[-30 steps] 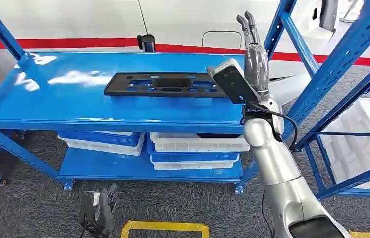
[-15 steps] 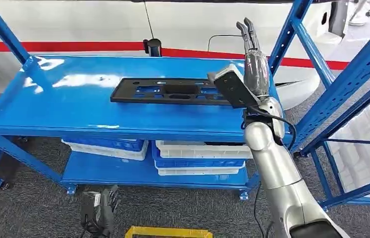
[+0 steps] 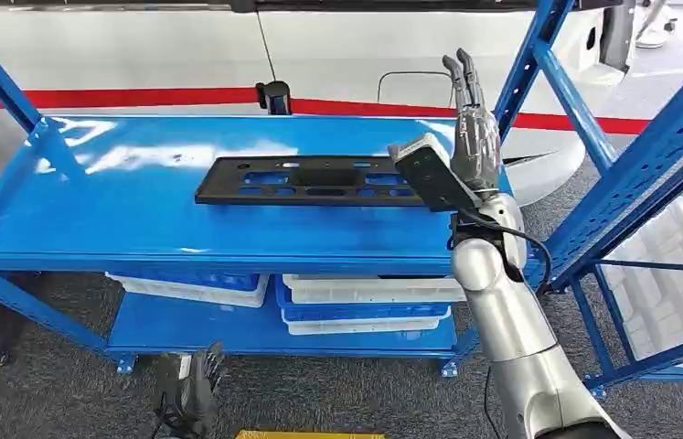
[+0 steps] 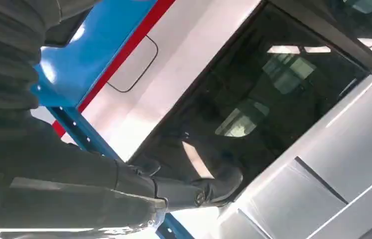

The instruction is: Take the parts from the cabinet and place them on the table.

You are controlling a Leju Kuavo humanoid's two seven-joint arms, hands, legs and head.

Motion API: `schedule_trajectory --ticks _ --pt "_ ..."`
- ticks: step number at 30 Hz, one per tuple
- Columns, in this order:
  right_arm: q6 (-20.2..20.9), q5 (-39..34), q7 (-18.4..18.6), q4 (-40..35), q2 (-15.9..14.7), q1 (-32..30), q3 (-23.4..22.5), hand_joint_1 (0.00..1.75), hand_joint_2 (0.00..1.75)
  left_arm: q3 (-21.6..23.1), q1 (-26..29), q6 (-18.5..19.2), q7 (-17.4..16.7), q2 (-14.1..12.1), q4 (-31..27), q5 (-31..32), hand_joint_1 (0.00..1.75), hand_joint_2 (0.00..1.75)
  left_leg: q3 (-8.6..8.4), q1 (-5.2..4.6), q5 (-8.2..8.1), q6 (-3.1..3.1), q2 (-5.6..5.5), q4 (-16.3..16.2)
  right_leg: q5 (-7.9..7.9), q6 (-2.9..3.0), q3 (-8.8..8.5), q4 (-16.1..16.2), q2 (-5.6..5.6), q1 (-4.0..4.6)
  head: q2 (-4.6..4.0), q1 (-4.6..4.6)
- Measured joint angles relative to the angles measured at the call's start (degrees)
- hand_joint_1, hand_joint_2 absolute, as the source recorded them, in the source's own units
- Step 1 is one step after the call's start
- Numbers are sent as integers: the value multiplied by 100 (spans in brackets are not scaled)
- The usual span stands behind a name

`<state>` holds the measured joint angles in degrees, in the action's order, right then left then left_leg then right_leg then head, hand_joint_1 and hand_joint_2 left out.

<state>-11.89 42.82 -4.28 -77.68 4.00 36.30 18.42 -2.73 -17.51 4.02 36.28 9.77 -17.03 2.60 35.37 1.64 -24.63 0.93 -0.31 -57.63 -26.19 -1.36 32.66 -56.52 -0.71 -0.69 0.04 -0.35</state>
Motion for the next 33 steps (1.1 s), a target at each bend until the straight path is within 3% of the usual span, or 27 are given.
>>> schedule_trajectory --ticks 2,3,4,5,7,8,9,10,12,13,14,15,17,18,19,20,22,23,24,25,27,28,29,30,32,33 --pt "2 52 66 -159 -26 -132 -41 0 175 9 -10 4 -35 33 0 46 0 0 -19 -46 1 -98 -13 24 -9 -67 -31 35 3 9 0 -7" --pt "4 72 79 -243 -39 -191 -72 0 175 13 -15 6 -50 63 -2 55 0 0 -67 -15 23 -163 -6 76 -61 -98 31 -14 16 -23 0 -11" --pt "4 94 83 -321 -65 -222 -109 0 175 15 -33 9 -54 66 -2 63 0 0 -95 -35 7 -205 -6 87 -149 -87 85 -224 29 -30 0 9" --pt "13 103 98 -367 -87 -243 -125 0 175 20 -53 13 -66 68 -2 90 0 0 -111 -38 -10 -258 4 86 -306 -56 285 -621 29 -38 0 15" --pt "26 109 135 -450 -131 -350 -159 0 175 33 -58 22 -74 90 -2 107 0 0 -146 -52 -46 -303 8 86 -636 -33 845 -1637 27 -29 0 24" --pt "26 114 144 -478 -153 -417 -177 0 175 35 -56 22 -79 107 -2 114 0 0 -165 -63 -64 -316 -1 85 -679 -60 1051 -1956 27 -26 0 24" --pt "26 124 146 -507 -173 -475 -194 0 175 35 -57 22 -79 118 -2 116 0 0 -190 -69 -83 -313 -17 85 -611 -93 1104 -1938 28 -26 0 22" --pt "26 127 146 -539 -195 -509 -216 0 175 35 -57 22 -79 122 -2 122 0 0 -221 -72 -107 -307 -29 84 -426 -137 999 -1625 28 -25 0 28" --pt "26 138 146 -601 -203 -515 -238 0 175 37 -60 22 -79 135 -2 122 0 0 -303 -72 -160 -274 -34 84 80 -198 510 -510 35 -23 0 24" --pt "26 142 146 -625 -214 -514 -242 0 175 37 -63 22 -79 144 -2 122 0 0 -320 -74 -185 -248 -34 85 242 -167 315 -61 64 -17 0 31" --pt "28 142 146 -640 -221 -514 -242 0 175 39 -68 22 -81 151 -2 122 0 0 -330 -118 -230 -202 -37 72 264 -100 253 -13 60 47 0 26" --pt "33 142 146 -651 -221 -520 -245 0 175 41 -74 22 -81 157 -2 122 0 0 -327 -111 -237 -186 -38 80 255 -56 259 -22 54 57 0 26" --pt "33 144 146 -666 -242 -523 -253 0 175 44 -76 22 -81 177 -2 122 0 0 -349 -98 -257 -144 -34 103 238 0 271 -25 52 78 0 31" --pt "33 148 149 -697 -245 -531 -258 0 175 46 -83 22 -83 175 -9 127 0 0 -348 -100 -302 -98 -25 92 251 55 200 26 46 -40 0 28" --pt "46 166 153 -734 -243 -532 -256 0 175 46 -95 24 -81 170 -13 149 0 0 -295 -92 -375 -71 -8 -52 236 92 164 37 44 -51 0 26" --pt "66 179 157 -756 -234 -534 -256 0 175 48 -110 26 -83 173 -13 157 0 0 -153 -87 -547 -59 -2 -383 209 139 131 37 47 -56 0 -11" --pt "109 201 164 -773 -234 -595 -256 0 175 52 -109 26 -101 170 -11 177 0 0 384 -73 -924 -12 -1 -1379 166 192 80 36 50 -46 0 -2" --pt "116 203 173 -786 -234 -639 -256 0 175 55 -105 26 -114 170 -11 197 0 0 614 -67 -996 5 1 -1710 153 208 66 36 50 -43 0 -9" --pt "122 210 175 -804 -234 -681 -256 0 175 55 -104 26 -122 168 -11 216 0 0 727 -58 -936 9 5 -1789 140 214 53 34 47 -43 0 -2" --pt "127 218 181 -830 -234 -723 -256 0 175 55 -105 26 -125 166 -11 221 0 0 705 -45 -746 12 11 -1610 122 207 30 34 43 -45 0 -13" --pt "155 258 190 -900 -234 -779 -256 0 175 57 -109 26 -129 166 -11 229 0 0 298 -21 -146 -2 19 -629 63 166 -46 32 25 -53 0 -9" --pt "177 269 192 -935 -234 -800 -256 0 175 57 -110 28 -131 166 -11 234 0 0 65 -13 74 -22 21 -122 32 126 -71 30 17 -47 0 -11" --pt "210 277 192 -970 -234 -809 -256 0 175 57 -120 39 -140 168 -11 238 0 0 -77 -36 4 -27 16 48 1 79 -56 -8 7 38 0 -11" --pt "227 277 192 -992 -234 -826 -256 0 175 57 -120 57 -157 168 -11 253 0 0 -47 -39 2 -55 7 27 3 66 -51 14 2 17 0 7" --pt "314 260 175 -1033 -221 -872 -256 0 175 59 -114 90 -325 173 -9 303 0 0 -57 -49 17 -53 -3 54 -48 123 -60 -14 3 70 0 16" --pt "359 262 146 -1038 -214 -879 -256 0 175 61 -110 79 -425 166 -7 352 0 0 -59 -72 14 -58 -18 52 -48 111 -71 -12 14 49 0 22"
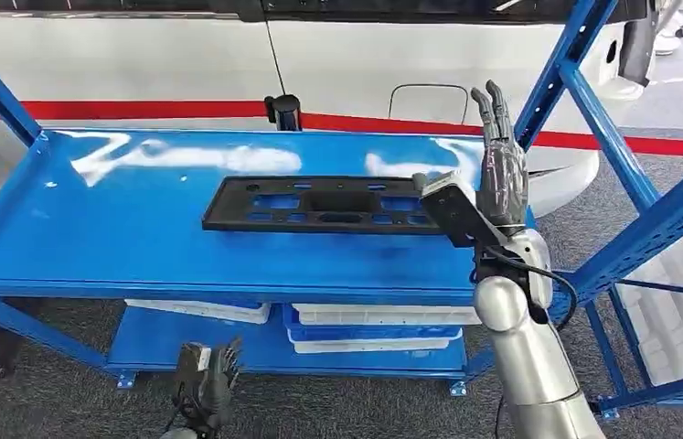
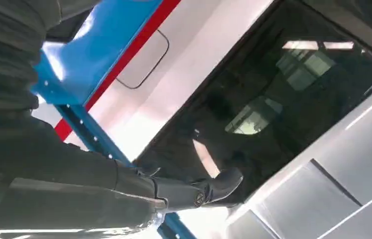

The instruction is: Take the parts from the cabinet and place them on the table.

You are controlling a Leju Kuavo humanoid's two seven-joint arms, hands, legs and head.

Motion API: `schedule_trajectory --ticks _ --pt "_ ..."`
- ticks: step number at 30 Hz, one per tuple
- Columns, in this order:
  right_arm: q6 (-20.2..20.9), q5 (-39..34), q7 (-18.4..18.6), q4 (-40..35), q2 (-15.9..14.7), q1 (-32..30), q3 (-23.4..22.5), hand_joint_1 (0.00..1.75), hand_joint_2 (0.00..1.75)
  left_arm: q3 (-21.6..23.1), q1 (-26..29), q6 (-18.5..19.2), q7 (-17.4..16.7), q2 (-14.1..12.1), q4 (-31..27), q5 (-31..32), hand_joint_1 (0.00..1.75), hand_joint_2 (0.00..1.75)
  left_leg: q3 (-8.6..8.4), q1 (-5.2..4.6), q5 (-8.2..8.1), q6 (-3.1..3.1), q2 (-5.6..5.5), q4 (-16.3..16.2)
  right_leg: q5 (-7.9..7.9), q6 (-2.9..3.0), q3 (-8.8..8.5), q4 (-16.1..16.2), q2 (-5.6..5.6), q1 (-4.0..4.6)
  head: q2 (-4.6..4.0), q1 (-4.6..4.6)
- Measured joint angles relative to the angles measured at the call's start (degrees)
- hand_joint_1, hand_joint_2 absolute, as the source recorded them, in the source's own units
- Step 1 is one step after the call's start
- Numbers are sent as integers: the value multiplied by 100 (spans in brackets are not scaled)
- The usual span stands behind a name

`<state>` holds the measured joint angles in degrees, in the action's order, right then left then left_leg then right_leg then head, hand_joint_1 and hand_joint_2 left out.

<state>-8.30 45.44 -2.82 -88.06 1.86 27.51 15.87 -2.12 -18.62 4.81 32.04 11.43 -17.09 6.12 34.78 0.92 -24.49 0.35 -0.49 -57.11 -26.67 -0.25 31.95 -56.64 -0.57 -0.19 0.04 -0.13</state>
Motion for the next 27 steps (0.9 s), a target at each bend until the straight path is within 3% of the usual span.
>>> schedule_trajectory --ticks 5,9,14,17,18,21,27 --pt "238 44 -28 -2 182 -2 39 0 175 -120 184 -418 -881 -142 114 -99 0 0 0 -47 -31 -49 -10 -3 4 -7 -12 41 8 4 0 -2" --pt "393 42 -26 -2 247 -6 197 0 175 -362 527 -1039 -1823 -371 288 -263 0 0 -2 -50 -45 -70 -6 -5 -9 -35 -12 52 8 3 0 -4" --pt "514 166 -44 15 308 -82 472 0 175 -566 919 -1408 -2588 -586 464 -263 0 0 -5 -48 -56 -81 -14 -4 -22 -67 -21 52 15 5 0 -4" --pt "640 372 -151 247 450 -136 943 0 175 -634 1149 -1602 -3627 -643 571 -247 0 0 -29 -34 -70 -68 8 -4 -28 -77 -17 52 1 7 0 -11" --pt "638 398 -159 328 499 -158 1102 0 175 -643 1217 -1635 -3779 -643 579 -243 0 0 -29 -28 -70 -68 9 -4 -28 -76 -14 52 0 6 0 -7" --pt "616 433 -183 520 610 -172 1416 0 175 -649 1312 -1674 -3899 -643 595 -230 0 0 -28 -11 -69 -67 -29 -3 -35 -72 -17 51 37 9 0 -7" --pt "590 431 -190 643 658 -170 1593 0 175 -651 1348 -1676 -3956 -645 603 -219 0 0 -30 3 -68 -65 -29 -2 -35 -71 -23 46 38 23 0 -4"
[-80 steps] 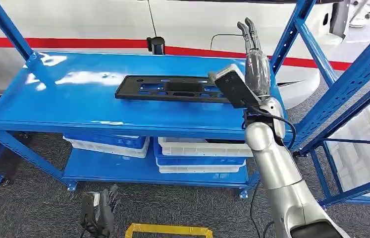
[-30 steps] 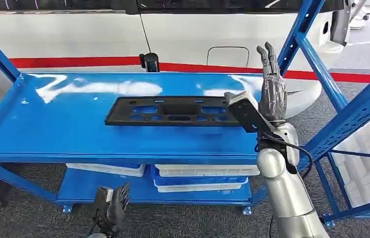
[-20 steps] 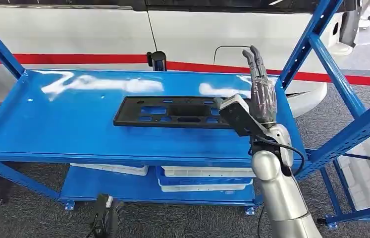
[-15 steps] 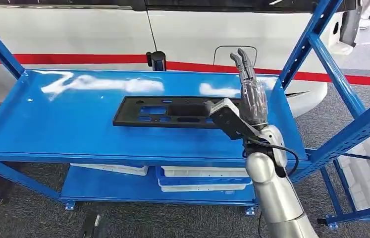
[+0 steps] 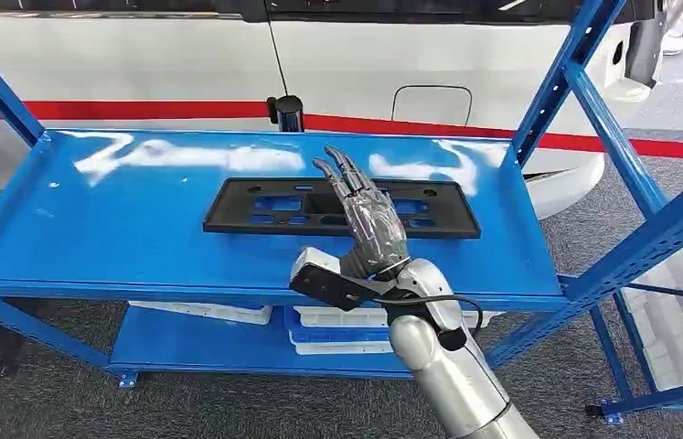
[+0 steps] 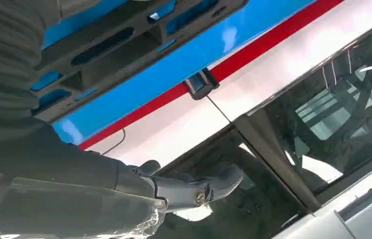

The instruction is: Take the parts from the cabinet and place them on the table.

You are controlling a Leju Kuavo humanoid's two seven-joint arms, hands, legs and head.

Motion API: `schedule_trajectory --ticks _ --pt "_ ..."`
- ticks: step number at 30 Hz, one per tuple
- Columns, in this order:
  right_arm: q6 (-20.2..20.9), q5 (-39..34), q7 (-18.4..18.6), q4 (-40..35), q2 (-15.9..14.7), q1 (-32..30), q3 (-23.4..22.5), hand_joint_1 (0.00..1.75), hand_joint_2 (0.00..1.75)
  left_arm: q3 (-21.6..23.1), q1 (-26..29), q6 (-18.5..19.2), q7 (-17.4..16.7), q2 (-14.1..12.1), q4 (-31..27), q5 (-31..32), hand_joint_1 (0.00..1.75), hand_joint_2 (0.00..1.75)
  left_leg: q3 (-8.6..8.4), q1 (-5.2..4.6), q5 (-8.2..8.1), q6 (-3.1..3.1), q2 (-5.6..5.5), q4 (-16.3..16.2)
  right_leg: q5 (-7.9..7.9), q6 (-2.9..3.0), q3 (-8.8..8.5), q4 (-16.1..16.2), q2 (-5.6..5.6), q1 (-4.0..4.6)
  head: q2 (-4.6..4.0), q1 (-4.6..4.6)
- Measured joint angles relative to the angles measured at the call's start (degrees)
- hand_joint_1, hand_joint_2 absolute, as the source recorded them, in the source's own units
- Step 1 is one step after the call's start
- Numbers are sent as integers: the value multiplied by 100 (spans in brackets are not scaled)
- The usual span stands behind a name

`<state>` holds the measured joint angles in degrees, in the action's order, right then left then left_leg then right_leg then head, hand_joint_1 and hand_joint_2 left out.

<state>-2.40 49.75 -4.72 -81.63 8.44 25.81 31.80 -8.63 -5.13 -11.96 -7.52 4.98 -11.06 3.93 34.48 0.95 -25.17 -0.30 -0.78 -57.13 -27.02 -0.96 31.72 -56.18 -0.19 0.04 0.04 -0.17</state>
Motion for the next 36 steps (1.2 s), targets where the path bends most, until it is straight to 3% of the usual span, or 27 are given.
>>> schedule_trajectory --ticks 36 --pt "-4 0 0 166 24 4 103 0 175 -2 17 0 -2 -11 7 0 0 0 -1 3 2 2 -2 0 0 -1 -3 -2 1 2 0 0"
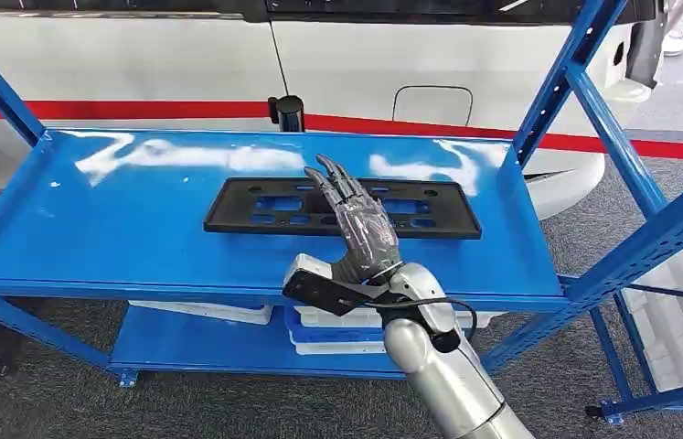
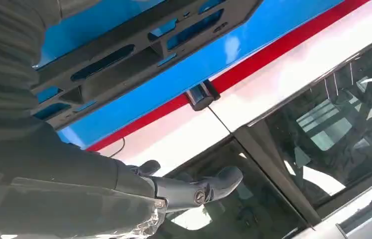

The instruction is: Take the parts from the cabinet and place them on the table.

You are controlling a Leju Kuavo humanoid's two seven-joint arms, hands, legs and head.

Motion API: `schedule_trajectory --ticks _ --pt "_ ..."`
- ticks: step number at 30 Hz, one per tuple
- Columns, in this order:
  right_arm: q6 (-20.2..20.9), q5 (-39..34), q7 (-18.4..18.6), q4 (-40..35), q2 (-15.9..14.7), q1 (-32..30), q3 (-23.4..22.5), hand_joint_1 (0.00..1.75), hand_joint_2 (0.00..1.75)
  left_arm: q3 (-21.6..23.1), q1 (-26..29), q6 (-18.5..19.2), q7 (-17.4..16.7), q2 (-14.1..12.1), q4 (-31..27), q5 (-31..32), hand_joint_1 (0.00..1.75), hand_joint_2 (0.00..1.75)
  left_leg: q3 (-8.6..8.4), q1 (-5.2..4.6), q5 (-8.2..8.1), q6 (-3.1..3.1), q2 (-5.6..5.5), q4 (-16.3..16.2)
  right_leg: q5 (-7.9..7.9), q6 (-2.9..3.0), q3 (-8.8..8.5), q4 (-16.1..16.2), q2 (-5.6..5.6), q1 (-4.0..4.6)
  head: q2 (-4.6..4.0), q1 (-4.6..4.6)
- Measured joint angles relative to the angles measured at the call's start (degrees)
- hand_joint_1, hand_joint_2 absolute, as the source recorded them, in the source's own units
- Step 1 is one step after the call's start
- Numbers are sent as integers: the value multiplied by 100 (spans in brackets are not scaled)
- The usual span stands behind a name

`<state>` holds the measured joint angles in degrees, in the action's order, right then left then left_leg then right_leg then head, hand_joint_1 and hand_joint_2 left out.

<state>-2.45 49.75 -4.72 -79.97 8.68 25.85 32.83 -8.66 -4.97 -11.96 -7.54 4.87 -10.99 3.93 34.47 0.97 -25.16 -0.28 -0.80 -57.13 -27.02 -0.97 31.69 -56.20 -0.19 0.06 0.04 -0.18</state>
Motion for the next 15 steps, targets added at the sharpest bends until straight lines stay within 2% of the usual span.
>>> schedule_trajectory --ticks 9,10,11,12,13,14,15 --pt "0 0 0 2 0 0 2 0 175 0 0 0 0 -2 0 -2 0 0 0 -1 0 0 0 0 0 0 0 0 0 0 0 0" --pt "-9 79 55 4 0 4 2 0 175 0 2 -9 4 -4 0 -11 0 0 6 -1 -1 0 -1 1 0 0 -4 0 0 0 0 0" --pt "-121 445 371 156 35 98 9 0 175 -31 12 -70 70 -2 0 -118 0 0 8 -1 -1 0 1 2 0 0 -4 -2 -1 1 0 4" --pt "-458 1084 791 688 156 346 13 0 175 -104 23 -142 163 -2 0 -244 0 0 6 -1 0 1 17 2 3 -2 -5 -8 -9 0 0 0" --pt "-898 1679 1061 1391 307 659 -26 0 175 -180 23 -177 219 -2 0 -326 0 0 -1 -1 0 1 34 1 5 0 4 -11 -20 0 0 -7" --pt "-1399 2069 1091 2130 435 924 -113 0 175 -245 23 -195 262 0 -2 -348 0 0 -12 -1 0 1 34 1 5 0 4 -10 -24 -1 0 0" --pt "-1710 2210 1031 2620 510 1107 -186 0 175 -287 24 -199 291 4 0 -356 0 0 -17 0 1 2 29 1 4 1 -4 -10 -19 -5 0 0"
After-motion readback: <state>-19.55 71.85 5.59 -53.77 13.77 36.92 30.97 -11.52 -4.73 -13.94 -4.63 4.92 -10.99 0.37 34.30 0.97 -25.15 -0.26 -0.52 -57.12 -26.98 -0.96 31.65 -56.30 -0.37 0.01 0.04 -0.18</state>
